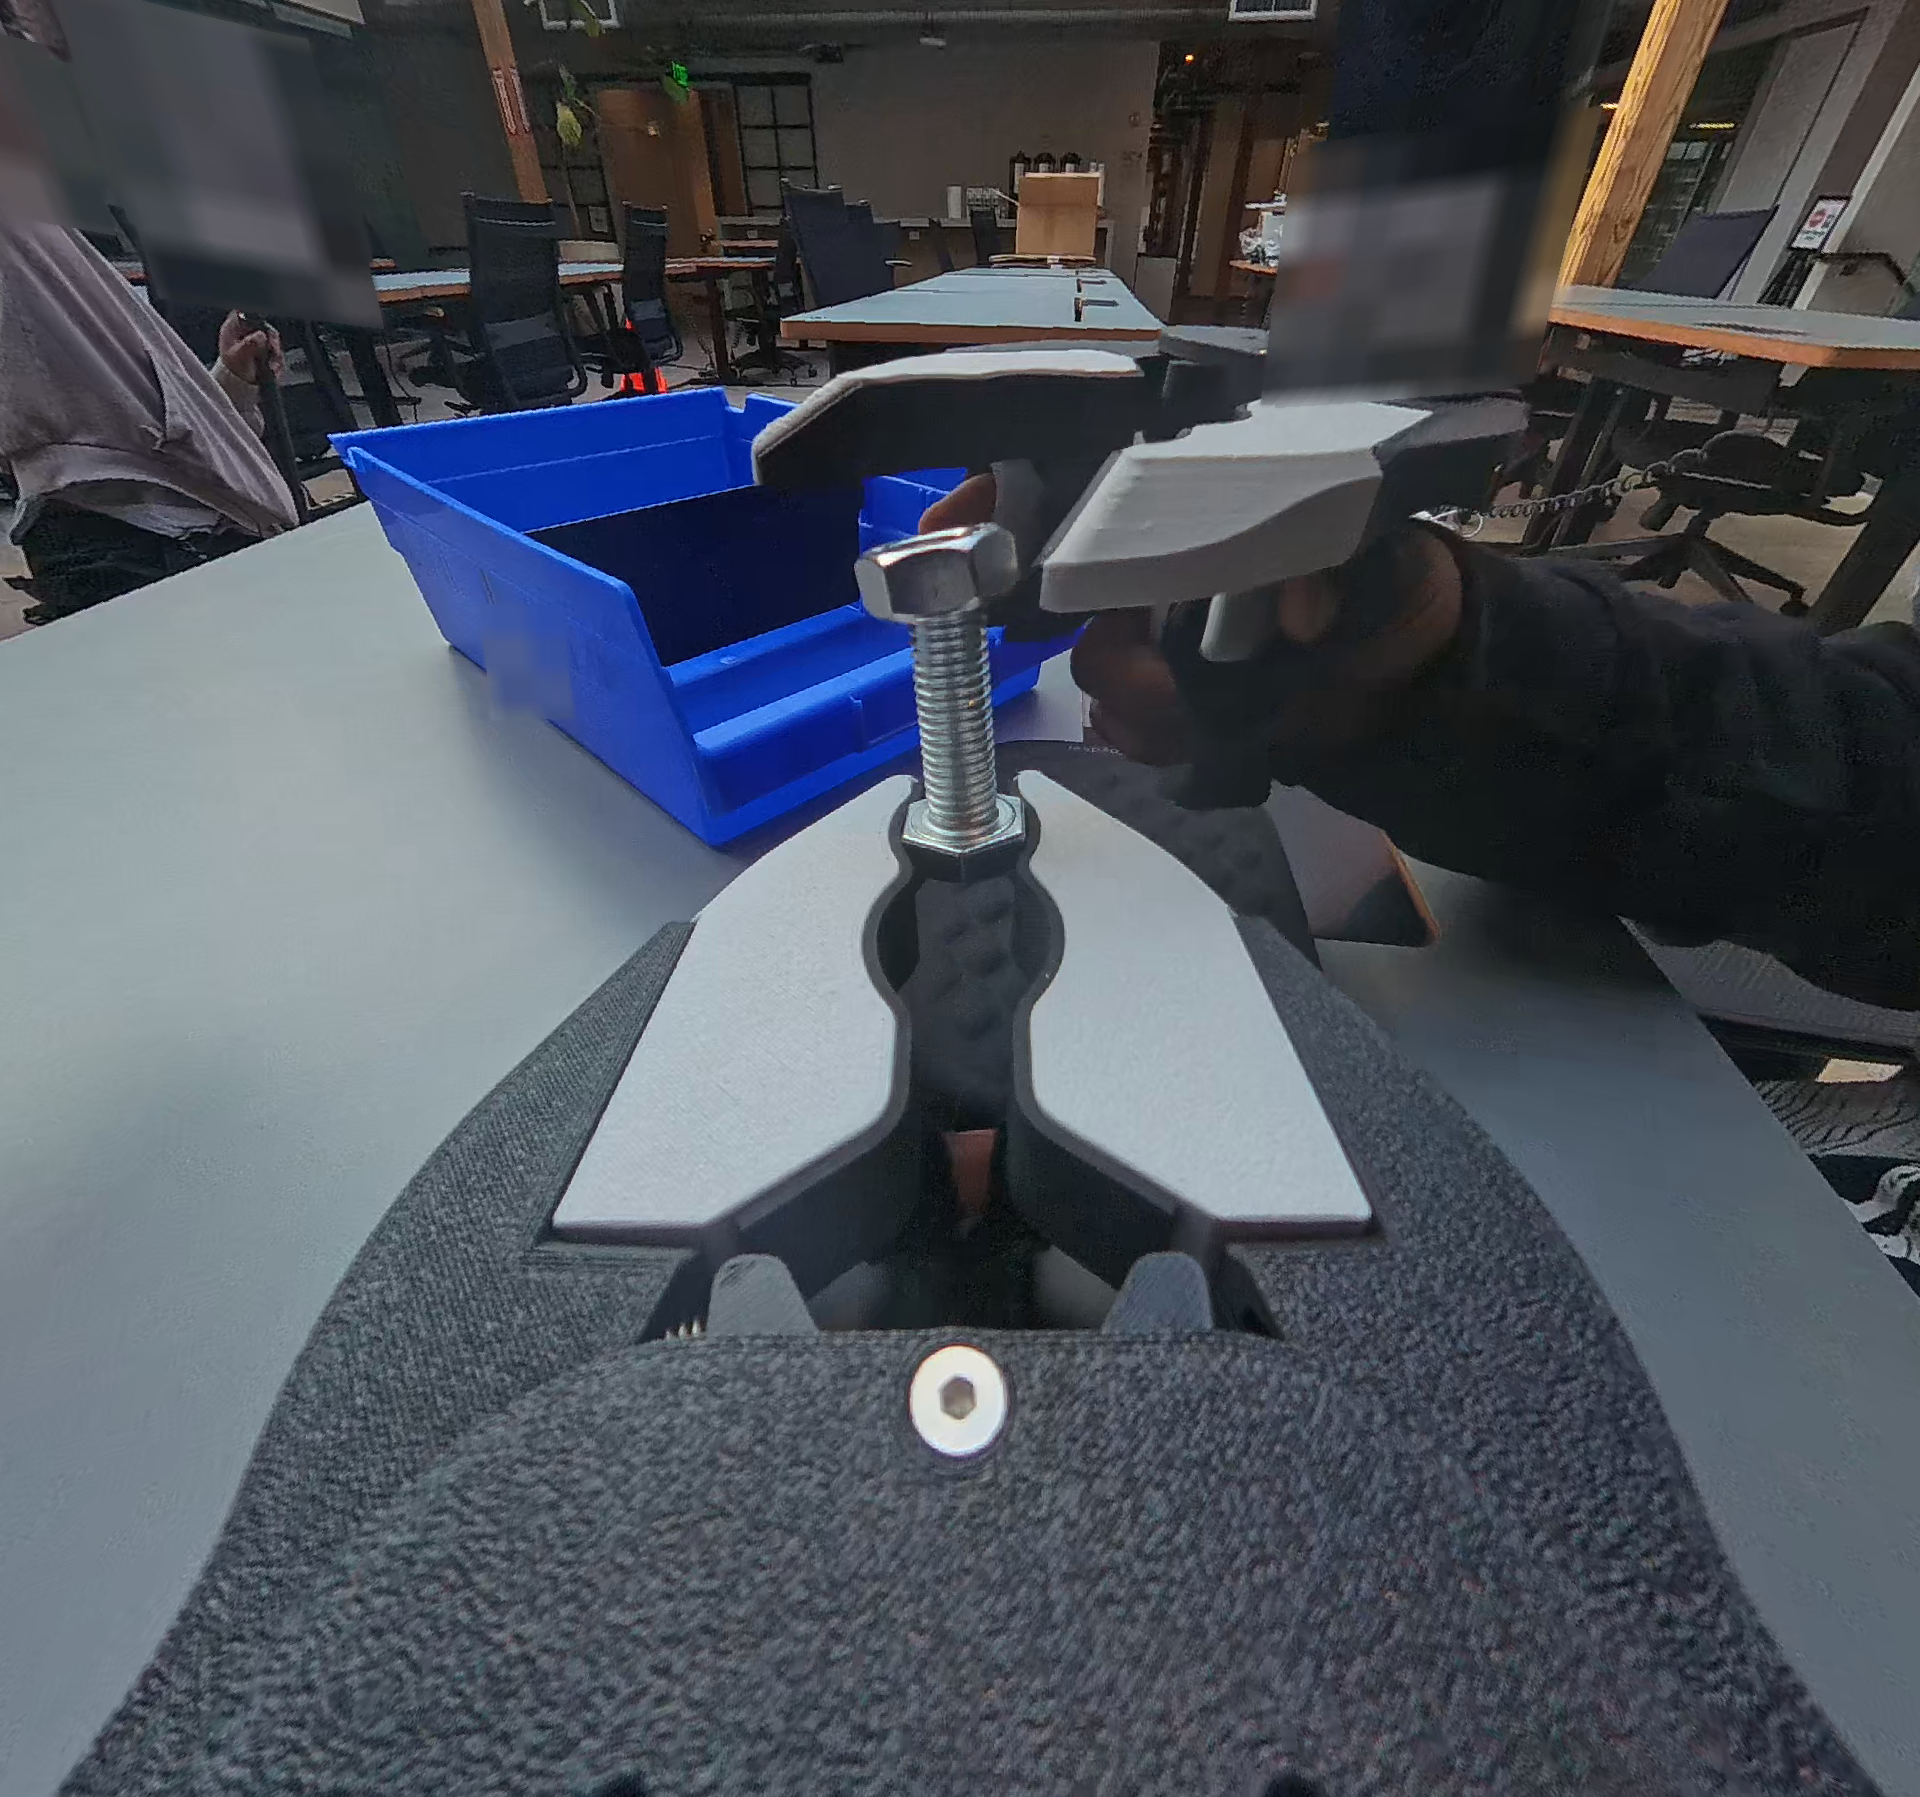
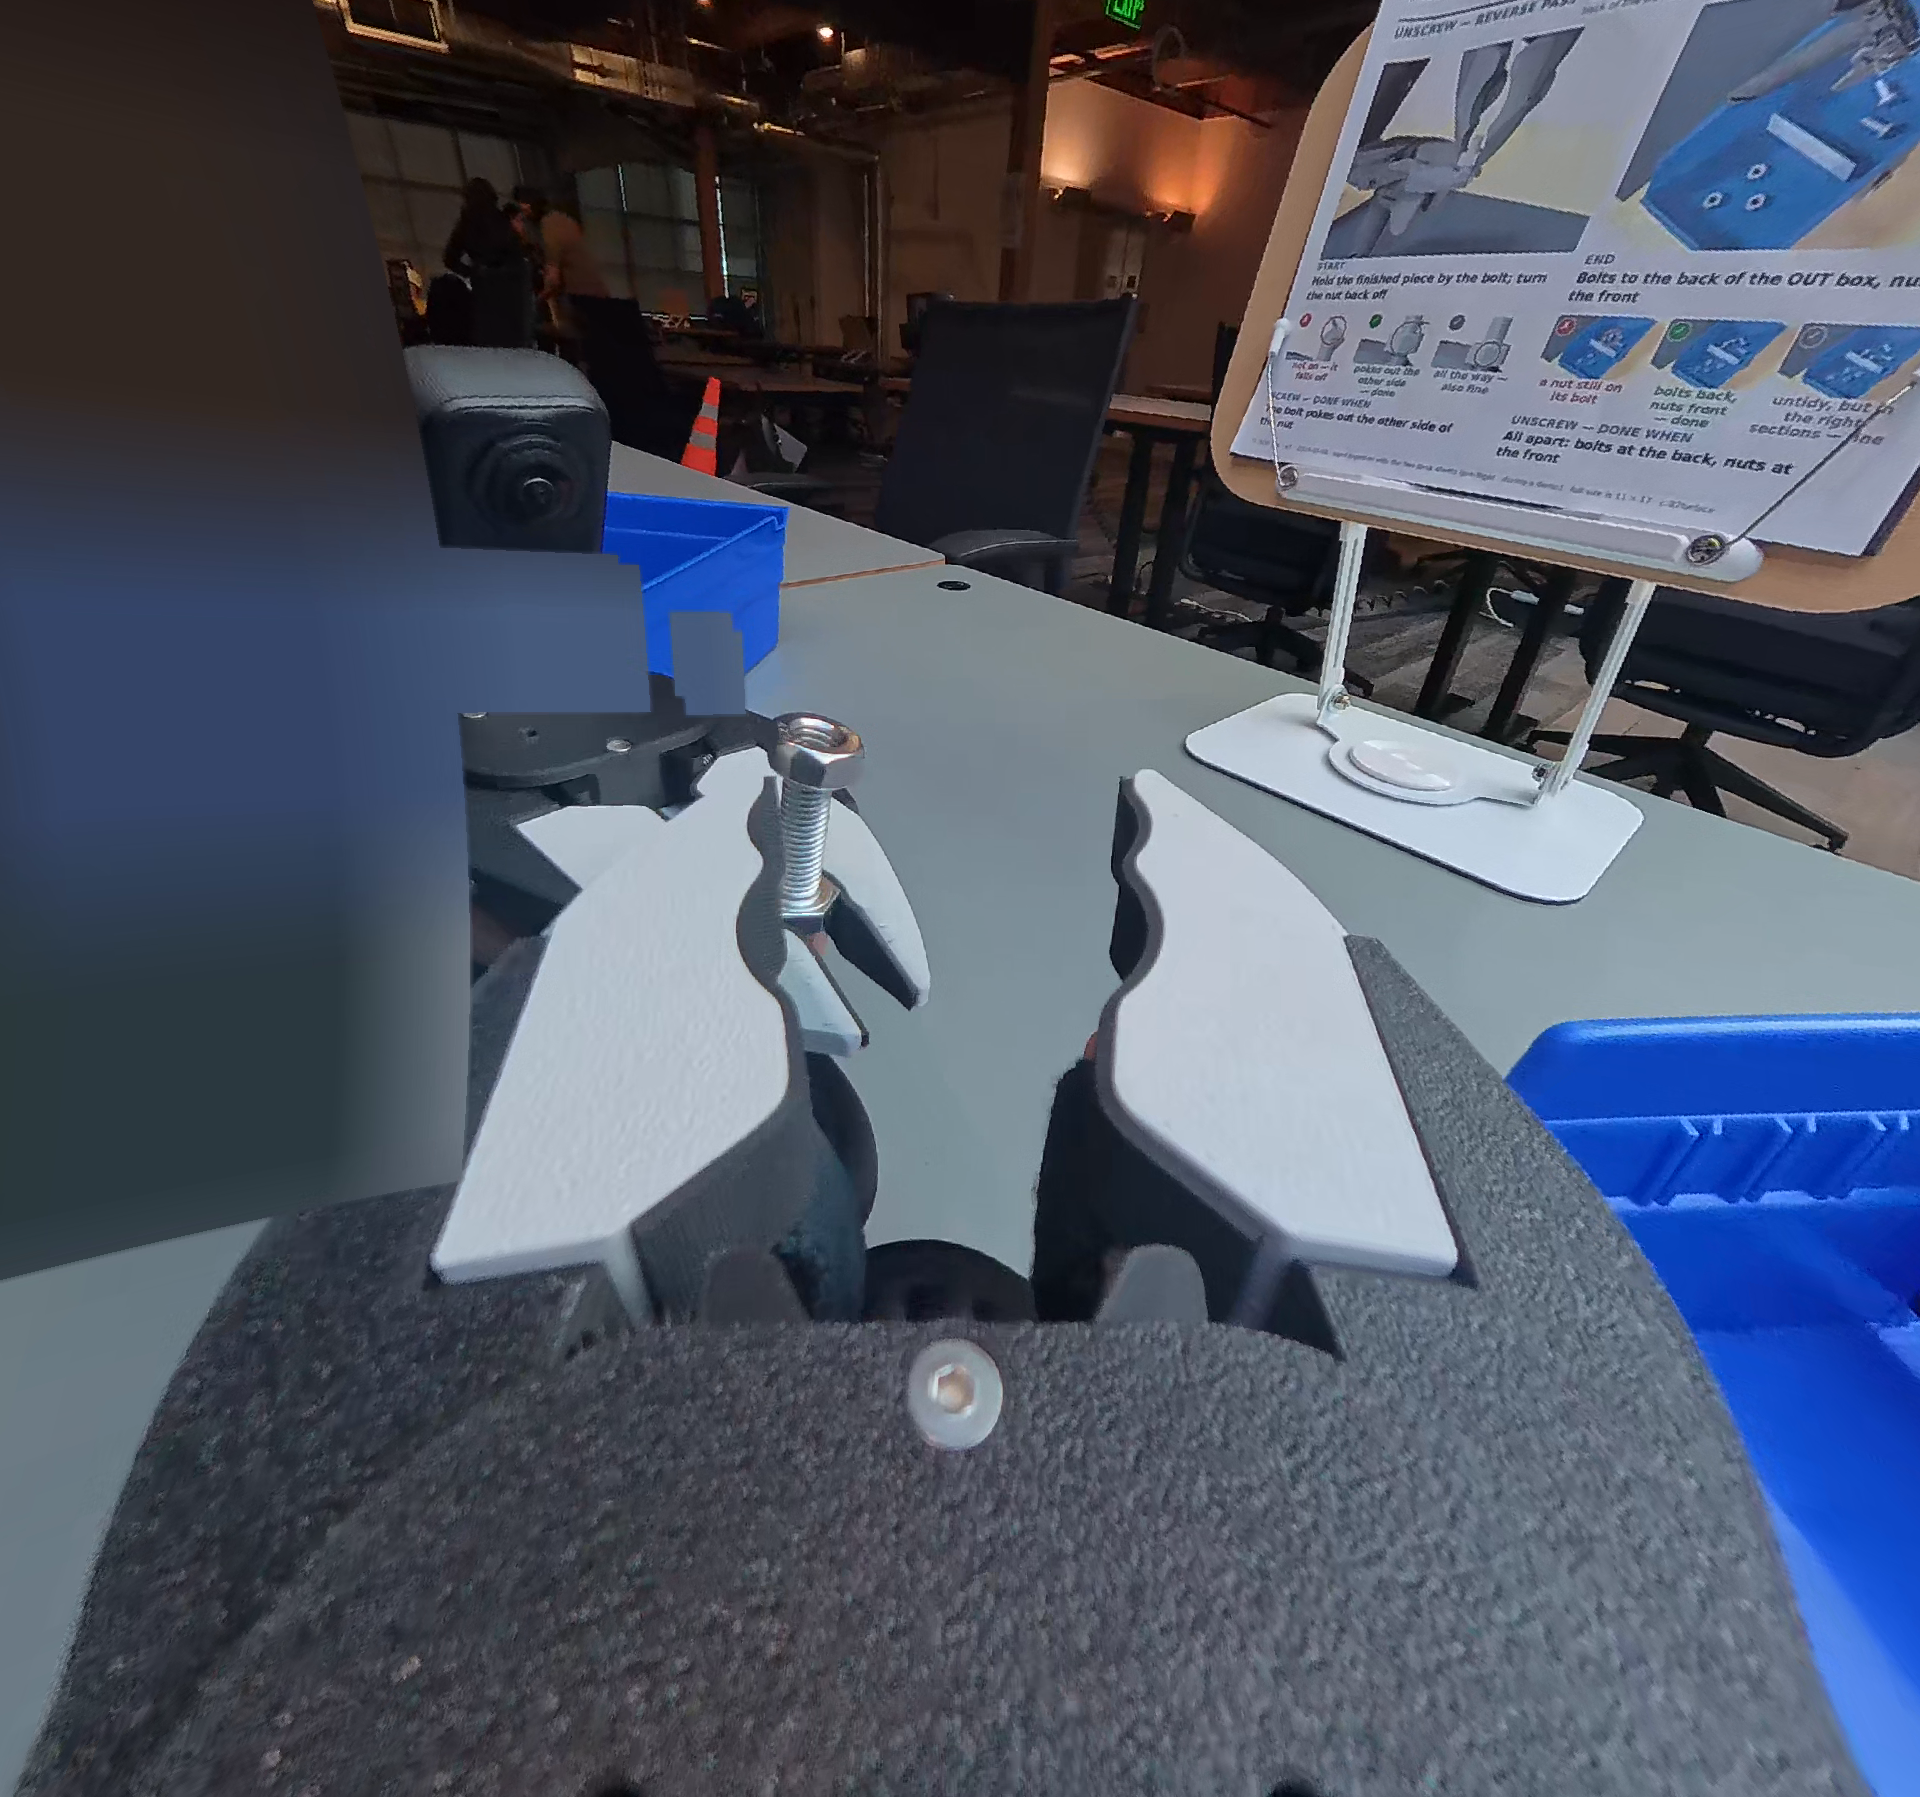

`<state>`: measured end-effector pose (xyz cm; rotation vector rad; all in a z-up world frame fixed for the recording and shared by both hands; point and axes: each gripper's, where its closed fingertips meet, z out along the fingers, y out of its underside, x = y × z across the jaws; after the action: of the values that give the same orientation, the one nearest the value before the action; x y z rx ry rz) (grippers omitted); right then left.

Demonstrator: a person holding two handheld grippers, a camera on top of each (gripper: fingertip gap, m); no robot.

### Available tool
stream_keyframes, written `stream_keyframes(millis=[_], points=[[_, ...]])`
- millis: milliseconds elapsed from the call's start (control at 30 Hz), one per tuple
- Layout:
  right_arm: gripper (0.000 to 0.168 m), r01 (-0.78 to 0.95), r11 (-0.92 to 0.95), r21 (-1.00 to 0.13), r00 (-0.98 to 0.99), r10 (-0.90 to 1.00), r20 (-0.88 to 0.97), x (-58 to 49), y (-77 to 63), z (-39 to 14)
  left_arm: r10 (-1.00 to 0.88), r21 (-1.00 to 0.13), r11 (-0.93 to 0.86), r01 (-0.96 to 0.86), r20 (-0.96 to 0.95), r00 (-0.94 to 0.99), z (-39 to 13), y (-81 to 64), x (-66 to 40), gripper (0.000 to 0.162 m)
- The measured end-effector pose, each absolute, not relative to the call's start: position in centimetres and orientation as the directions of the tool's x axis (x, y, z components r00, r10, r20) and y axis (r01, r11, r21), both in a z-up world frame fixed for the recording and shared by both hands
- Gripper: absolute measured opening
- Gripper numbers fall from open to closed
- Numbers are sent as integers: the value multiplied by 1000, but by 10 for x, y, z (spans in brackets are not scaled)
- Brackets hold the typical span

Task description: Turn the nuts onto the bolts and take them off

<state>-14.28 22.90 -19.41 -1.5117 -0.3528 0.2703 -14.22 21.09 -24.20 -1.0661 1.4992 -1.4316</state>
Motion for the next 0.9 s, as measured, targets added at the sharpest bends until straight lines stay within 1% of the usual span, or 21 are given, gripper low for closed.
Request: stream_keyframes(millis=[467, 600, 633, 700, 767, 833, 900], points=[[60, 58, 51, -997, 920, 385, 73, -146, 233, -193, -942, -999, 12, -51, 6, -336, -242, 211, -142, 13], [61, 77, 57, -995, 905, 414, 94, -148, 227, -191, -942, -999, 11, -50, 6, -335, -242, 211, -142, 13], [61, 98, 54, -994, 894, 434, 111, -150, 226, -189, -942, -999, 12, -51, 6, -335, -242, 211, -142, 13], [54, 142, 18, -990, 855, 502, 132, -152, 224, -182, -942, -999, 15, -52, 4, -336, -242, 211, -142, 13], [54, 196, -95, -976, 758, 646, 89, -160, 219, -178, -941, -998, 19, -54, 1, -337, -242, 210, -142, 13], [62, 308, -253, -917, 613, 790, -12, -166, 207, -179, -940, -998, 27, -59, -5, -342, -243, 209, -142, 13], [60, 453, -300, -840, 512, 859, -31, -163, 205, -176, -938, -997, 37, -64, -13, -347, -244, 207, -142, 13]])
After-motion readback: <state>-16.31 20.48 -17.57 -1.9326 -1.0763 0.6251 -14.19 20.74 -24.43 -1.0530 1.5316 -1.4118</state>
